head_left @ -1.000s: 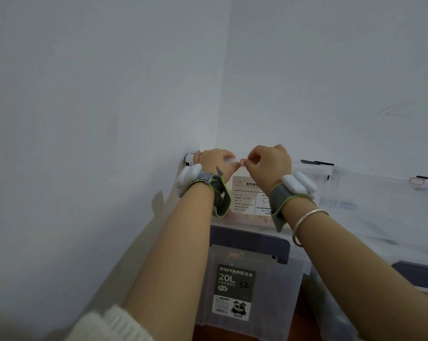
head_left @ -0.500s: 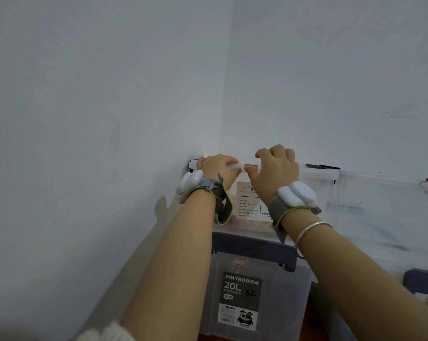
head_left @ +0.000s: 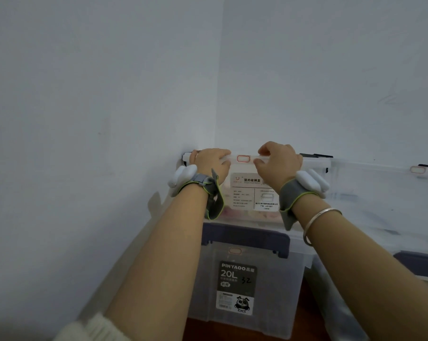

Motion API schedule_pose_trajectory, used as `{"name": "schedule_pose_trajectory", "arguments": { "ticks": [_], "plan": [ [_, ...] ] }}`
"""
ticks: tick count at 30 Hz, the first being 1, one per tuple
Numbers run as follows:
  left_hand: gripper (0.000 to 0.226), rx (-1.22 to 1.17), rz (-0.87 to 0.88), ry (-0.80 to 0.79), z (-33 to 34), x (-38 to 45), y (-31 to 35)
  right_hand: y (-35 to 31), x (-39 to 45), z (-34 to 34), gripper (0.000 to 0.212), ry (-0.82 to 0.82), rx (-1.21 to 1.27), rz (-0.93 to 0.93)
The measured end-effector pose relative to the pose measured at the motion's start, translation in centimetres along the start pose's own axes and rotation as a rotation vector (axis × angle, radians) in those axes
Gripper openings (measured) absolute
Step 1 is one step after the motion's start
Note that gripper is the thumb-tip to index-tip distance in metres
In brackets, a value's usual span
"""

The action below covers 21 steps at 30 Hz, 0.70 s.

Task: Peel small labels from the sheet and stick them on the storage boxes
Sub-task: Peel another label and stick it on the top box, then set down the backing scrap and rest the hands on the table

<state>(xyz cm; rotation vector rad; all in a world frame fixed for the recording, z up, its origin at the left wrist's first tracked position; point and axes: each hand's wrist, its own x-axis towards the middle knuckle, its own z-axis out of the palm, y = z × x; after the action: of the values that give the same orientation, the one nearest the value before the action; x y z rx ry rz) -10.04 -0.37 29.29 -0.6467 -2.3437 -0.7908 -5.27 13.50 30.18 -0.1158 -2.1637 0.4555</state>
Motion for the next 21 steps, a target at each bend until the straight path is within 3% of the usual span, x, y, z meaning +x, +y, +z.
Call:
{"name": "schedule_pose_trajectory", "arguments": {
  "ticks": [7, 10, 17, 21],
  "plan": [
    [0.065, 0.387, 0.008, -0.2, -0.1, -3.0, 1.7, 1.4, -2.9, -1.7, 0.047, -0.236, -0.093, -0.193],
    [0.051, 0.5, 0.061, -0.214, 1.1, -6.6, 3.4, 1.9, -6.1, -2.4, 0.048, -0.375, -0.153, -0.198],
    [0.032, 0.392, 0.115, -0.31, 7.1, -15.2, 4.8, 6.2, -16.8, -1.9, 0.028, -0.414, -0.164, -0.052],
    [0.034, 0.354, 0.046, -0.555, 12.8, -21.6, 3.5, 10.3, -22.7, -0.7, 0.033, -0.606, -0.212, 0.045]
  ]
}}
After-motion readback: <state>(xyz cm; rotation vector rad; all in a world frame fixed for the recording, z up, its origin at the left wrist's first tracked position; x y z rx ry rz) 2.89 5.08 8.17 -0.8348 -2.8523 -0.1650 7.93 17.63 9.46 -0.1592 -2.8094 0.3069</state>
